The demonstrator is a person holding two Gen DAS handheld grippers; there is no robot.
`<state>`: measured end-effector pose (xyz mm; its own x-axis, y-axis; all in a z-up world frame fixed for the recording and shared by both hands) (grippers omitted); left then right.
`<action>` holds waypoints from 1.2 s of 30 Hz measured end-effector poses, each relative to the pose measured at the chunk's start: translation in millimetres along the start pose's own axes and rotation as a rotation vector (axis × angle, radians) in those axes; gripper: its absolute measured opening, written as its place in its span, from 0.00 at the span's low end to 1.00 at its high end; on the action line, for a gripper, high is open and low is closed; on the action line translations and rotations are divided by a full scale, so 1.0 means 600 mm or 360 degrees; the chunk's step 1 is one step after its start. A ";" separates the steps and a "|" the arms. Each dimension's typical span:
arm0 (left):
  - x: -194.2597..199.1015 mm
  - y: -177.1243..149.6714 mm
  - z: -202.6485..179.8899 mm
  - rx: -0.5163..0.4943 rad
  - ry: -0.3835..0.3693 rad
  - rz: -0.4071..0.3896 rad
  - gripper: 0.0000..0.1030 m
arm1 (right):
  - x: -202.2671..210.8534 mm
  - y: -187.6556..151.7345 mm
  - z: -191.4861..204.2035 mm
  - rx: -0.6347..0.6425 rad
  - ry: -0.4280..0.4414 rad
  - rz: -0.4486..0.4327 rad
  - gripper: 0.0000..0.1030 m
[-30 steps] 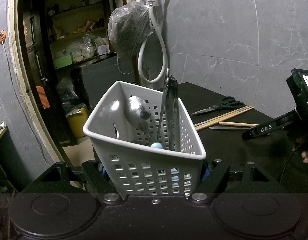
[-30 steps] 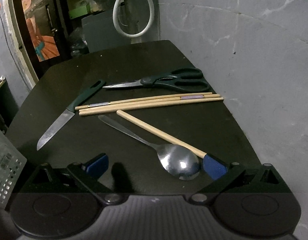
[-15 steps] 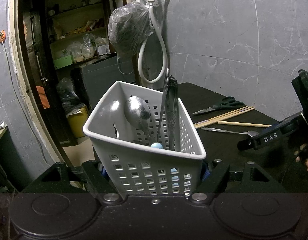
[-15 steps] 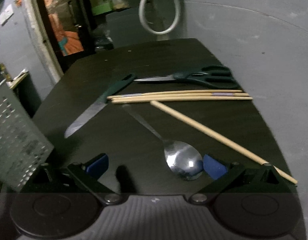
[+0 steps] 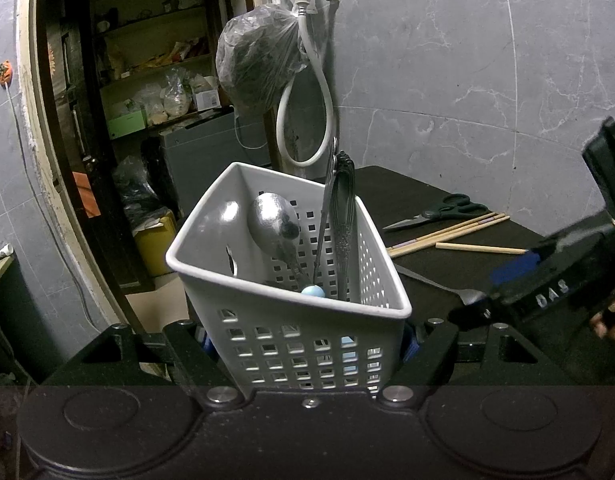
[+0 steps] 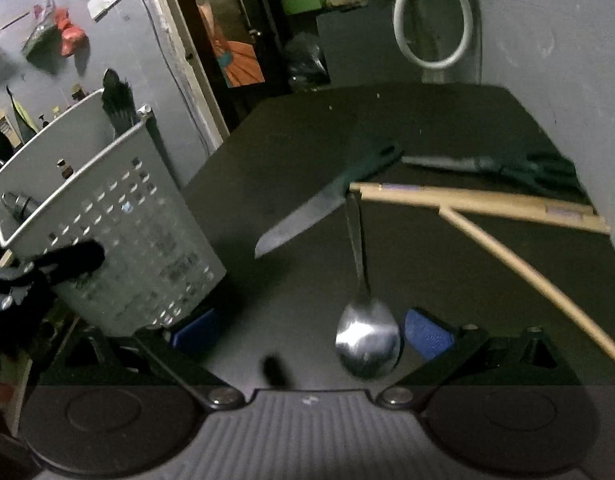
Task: Organize utensils
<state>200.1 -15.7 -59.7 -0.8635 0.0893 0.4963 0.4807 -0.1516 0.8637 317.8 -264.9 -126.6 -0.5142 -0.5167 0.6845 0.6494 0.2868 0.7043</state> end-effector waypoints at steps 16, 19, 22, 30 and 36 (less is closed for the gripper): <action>0.009 0.000 -0.001 0.0009 0.0022 0.0005 0.77 | -0.076 0.037 -0.021 0.0060 -0.0251 0.0048 0.85; 0.009 0.000 -0.001 0.0008 0.0022 0.0004 0.77 | -0.069 0.031 -0.022 0.0064 -0.0266 0.0044 0.77; 0.008 0.000 -0.001 0.0009 0.0021 0.0004 0.77 | -0.061 0.026 -0.025 0.0046 -0.0261 0.0042 0.61; 0.007 0.001 -0.002 0.0008 0.0020 0.0003 0.77 | -0.024 0.006 -0.044 -0.0120 -0.0348 0.0085 0.27; 0.005 0.004 -0.006 0.0003 0.0014 0.0002 0.77 | 0.010 -0.014 -0.062 -0.0443 -0.0333 0.0195 0.40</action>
Point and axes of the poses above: each gripper's, at about its wrist camera, not at the fingertips, and x roughly against the way its jaws point, z to its left, y to its top, the point moved 2 cm from there along -x, roughly the way its jaws point, and after that the axes turned 6 degrees about -y, right-handed, at the moved point
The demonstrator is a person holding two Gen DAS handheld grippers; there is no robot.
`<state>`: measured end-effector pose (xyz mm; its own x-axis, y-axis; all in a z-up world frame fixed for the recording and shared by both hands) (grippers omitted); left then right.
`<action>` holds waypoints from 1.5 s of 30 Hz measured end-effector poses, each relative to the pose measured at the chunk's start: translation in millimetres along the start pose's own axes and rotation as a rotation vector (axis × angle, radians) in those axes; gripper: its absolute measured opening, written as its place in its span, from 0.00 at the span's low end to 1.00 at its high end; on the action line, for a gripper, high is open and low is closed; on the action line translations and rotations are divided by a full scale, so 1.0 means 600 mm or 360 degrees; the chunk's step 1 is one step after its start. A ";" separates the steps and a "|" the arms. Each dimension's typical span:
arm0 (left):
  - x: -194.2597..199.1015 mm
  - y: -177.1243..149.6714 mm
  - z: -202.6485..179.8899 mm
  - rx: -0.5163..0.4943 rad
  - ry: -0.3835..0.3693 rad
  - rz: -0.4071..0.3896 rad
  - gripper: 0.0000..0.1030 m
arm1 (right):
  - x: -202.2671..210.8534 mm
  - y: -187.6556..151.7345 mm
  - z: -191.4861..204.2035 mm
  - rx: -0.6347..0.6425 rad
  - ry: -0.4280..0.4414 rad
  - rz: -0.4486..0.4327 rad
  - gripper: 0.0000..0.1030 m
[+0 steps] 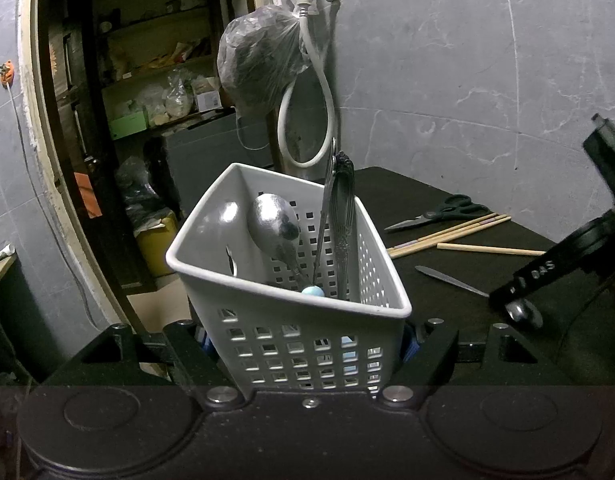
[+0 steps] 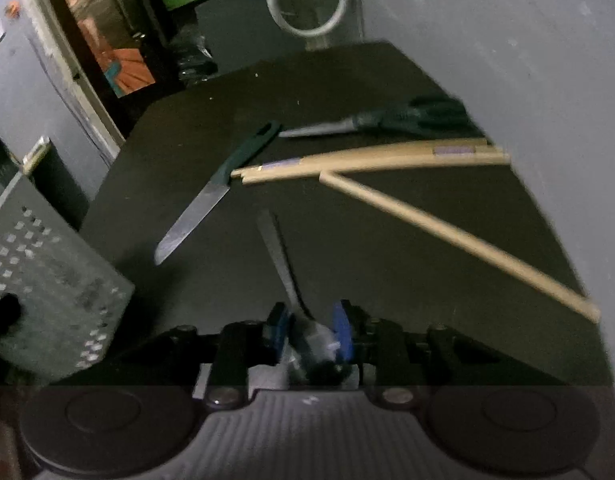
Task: Organize utensils
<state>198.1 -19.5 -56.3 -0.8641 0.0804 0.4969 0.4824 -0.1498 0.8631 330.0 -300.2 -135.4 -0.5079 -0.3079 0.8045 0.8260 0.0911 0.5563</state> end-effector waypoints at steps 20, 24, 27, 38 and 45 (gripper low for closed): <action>-0.003 -0.001 0.006 -0.0007 -0.0016 -0.0011 0.77 | 0.058 -0.025 0.047 0.0958 -0.0058 -0.0025 0.61; -0.003 -0.001 0.005 -0.0008 -0.0015 -0.0010 0.77 | 0.047 -0.047 0.055 0.1072 -0.0067 0.0021 0.61; -0.003 -0.002 0.006 -0.0007 -0.0016 -0.0009 0.77 | 0.035 -0.065 0.075 0.1113 -0.0019 0.0038 0.61; -0.003 -0.003 0.005 -0.0005 -0.0014 -0.0010 0.77 | 0.025 -0.034 0.152 0.1198 0.0179 -0.0122 0.61; -0.003 -0.004 0.004 -0.0003 -0.0010 -0.0005 0.77 | -0.024 0.035 0.145 0.1048 0.0143 -0.0184 0.61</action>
Point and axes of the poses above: each gripper's, at about its wrist camera, not at the fingertips, and x roughly against the way its jaws point, z to its left, y to its top, the point moved 2 cm from there along -x, roughly the way its jaws point, and after that the axes turned 6 degrees about -y, right-handed, at the moved point
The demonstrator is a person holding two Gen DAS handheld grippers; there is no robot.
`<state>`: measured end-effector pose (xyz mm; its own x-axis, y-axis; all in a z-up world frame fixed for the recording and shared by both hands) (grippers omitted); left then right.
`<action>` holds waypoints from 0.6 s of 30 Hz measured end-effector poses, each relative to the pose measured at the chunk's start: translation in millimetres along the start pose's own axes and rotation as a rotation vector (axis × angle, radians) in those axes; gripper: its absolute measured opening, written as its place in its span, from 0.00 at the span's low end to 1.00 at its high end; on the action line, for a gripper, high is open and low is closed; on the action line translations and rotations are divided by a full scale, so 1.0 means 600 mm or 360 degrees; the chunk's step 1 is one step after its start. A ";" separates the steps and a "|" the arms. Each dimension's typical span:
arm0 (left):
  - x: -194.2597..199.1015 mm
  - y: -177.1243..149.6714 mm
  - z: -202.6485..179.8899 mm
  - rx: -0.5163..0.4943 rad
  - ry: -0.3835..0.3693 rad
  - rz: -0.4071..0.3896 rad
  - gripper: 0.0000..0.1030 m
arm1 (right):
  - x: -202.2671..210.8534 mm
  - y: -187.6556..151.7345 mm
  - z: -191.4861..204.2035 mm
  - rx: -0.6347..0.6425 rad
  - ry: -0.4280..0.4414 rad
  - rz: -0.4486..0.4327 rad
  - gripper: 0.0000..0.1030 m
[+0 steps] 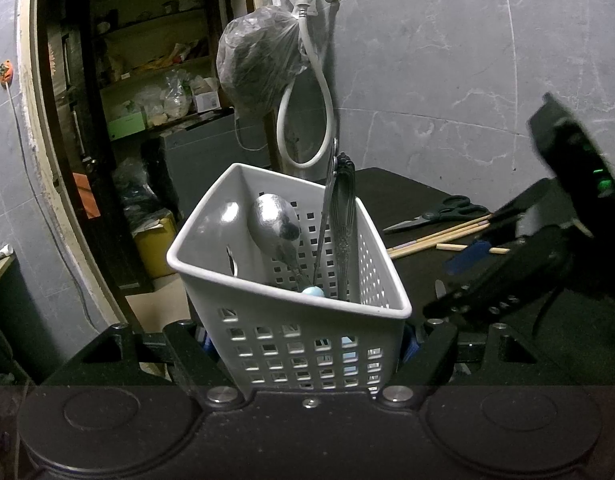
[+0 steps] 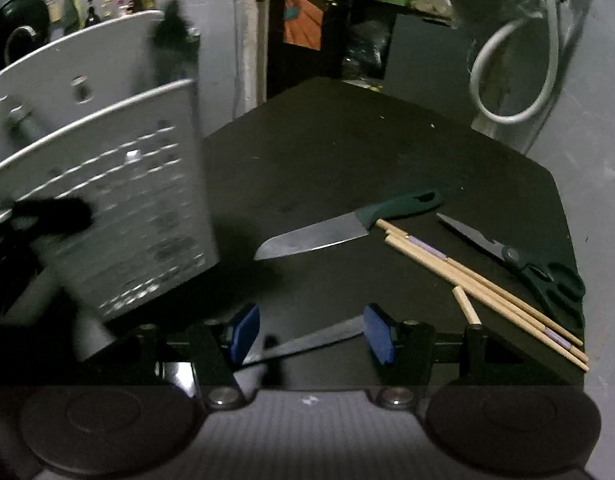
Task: Organize utensils
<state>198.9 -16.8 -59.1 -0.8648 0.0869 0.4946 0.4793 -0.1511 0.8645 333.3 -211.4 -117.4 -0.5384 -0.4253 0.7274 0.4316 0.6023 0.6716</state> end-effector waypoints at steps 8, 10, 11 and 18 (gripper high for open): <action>0.001 0.002 -0.001 0.0005 0.0006 0.0001 0.77 | -0.015 -0.029 -0.019 -0.0007 -0.0133 0.0105 0.63; 0.001 0.002 -0.001 0.0004 0.0006 0.0000 0.77 | -0.007 -0.042 -0.027 -0.0029 -0.0175 0.0130 0.63; 0.002 0.002 -0.001 0.0005 0.0006 -0.0001 0.77 | -0.001 -0.050 -0.032 -0.0050 -0.0196 0.0147 0.63; 0.001 0.002 -0.001 0.0004 0.0005 -0.0002 0.77 | 0.062 -0.102 -0.040 -0.0057 -0.0129 0.0213 0.63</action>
Point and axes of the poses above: each gripper's, at about its wrist camera, not at the fingertips, and x roughly against the way its jaws point, z to its left, y to its top, the point moved 2 cm from there along -x, roughly the way its jaws point, and after that the axes turned 6 degrees about -y, right-handed, at the moved point
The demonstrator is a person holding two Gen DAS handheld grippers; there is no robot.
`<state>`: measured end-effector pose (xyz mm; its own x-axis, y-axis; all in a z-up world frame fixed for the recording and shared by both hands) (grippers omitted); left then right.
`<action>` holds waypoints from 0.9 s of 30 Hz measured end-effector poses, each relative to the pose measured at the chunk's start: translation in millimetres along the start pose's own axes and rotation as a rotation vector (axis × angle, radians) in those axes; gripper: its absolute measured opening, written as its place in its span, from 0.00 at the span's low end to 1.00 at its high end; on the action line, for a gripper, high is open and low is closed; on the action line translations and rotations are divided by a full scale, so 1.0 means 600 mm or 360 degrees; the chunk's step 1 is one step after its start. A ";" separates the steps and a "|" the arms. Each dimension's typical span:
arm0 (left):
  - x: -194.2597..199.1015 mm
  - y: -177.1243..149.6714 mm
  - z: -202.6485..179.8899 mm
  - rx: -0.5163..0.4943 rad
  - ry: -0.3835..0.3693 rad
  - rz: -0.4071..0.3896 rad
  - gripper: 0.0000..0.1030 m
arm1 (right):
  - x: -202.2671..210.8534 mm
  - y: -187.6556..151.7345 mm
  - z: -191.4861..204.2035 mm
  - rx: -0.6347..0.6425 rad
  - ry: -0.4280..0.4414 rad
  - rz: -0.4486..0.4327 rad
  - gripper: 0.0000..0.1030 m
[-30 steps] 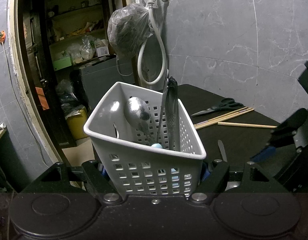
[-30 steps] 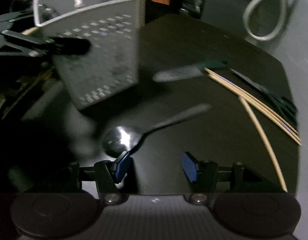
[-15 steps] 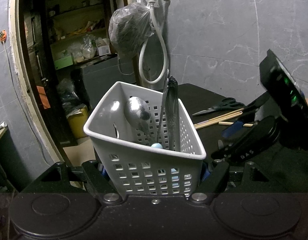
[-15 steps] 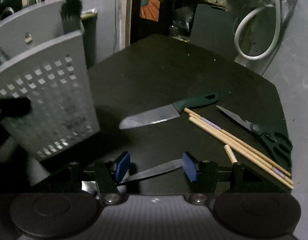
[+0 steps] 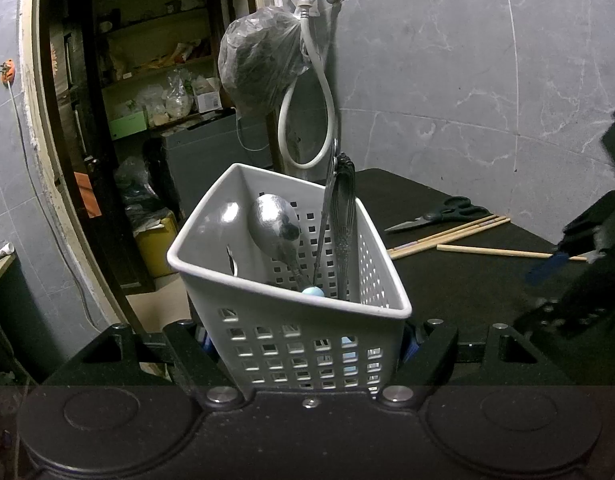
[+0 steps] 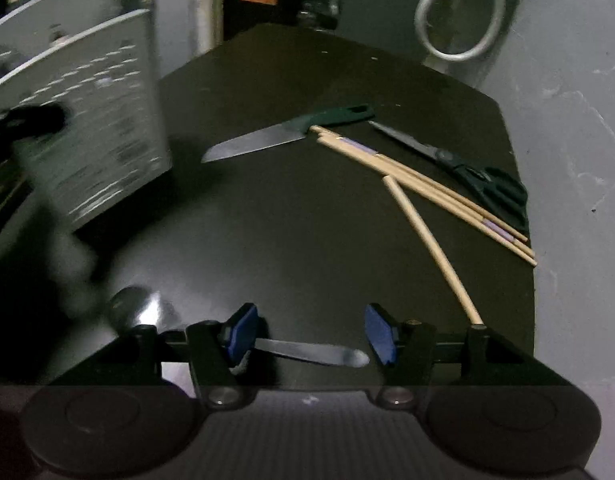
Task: Organize utensils
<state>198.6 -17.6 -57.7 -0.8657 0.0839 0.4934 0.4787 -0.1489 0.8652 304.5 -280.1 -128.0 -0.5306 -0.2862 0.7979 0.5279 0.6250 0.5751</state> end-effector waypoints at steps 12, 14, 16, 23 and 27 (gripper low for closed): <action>0.000 0.002 -0.001 -0.0001 0.0000 -0.0001 0.77 | 0.015 -0.001 0.063 0.0476 0.0504 0.0017 0.50; 0.000 0.001 0.000 0.0000 0.0001 0.0000 0.77 | 0.015 -0.001 0.075 0.0506 0.0497 0.0006 0.44; 0.001 0.001 -0.001 0.0000 0.0002 0.0000 0.77 | 0.013 0.006 0.076 0.0481 0.0485 -0.0002 0.34; 0.000 0.002 -0.001 0.0001 0.0002 -0.0002 0.77 | -0.011 0.023 0.048 0.0114 0.0320 -0.0016 0.12; 0.000 0.002 -0.001 0.0000 0.0002 -0.0002 0.77 | -0.016 0.025 0.014 -0.0342 0.0285 0.0026 0.05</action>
<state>198.9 -18.2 -56.8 -0.8664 0.0830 0.4925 0.4779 -0.1489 0.8657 311.5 -261.9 -128.7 -0.4051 -0.4130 0.8157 0.6743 0.4675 0.5716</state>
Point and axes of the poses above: each gripper's, at about its wrist camera, not at the fingertips, and x roughly against the way its jaws point, z to its left, y to its top, the point moved 2 cm from there along -x, roughly the way its jaws point, and after that the axes turned 6 degrees about -y, right-handed, at the moved point
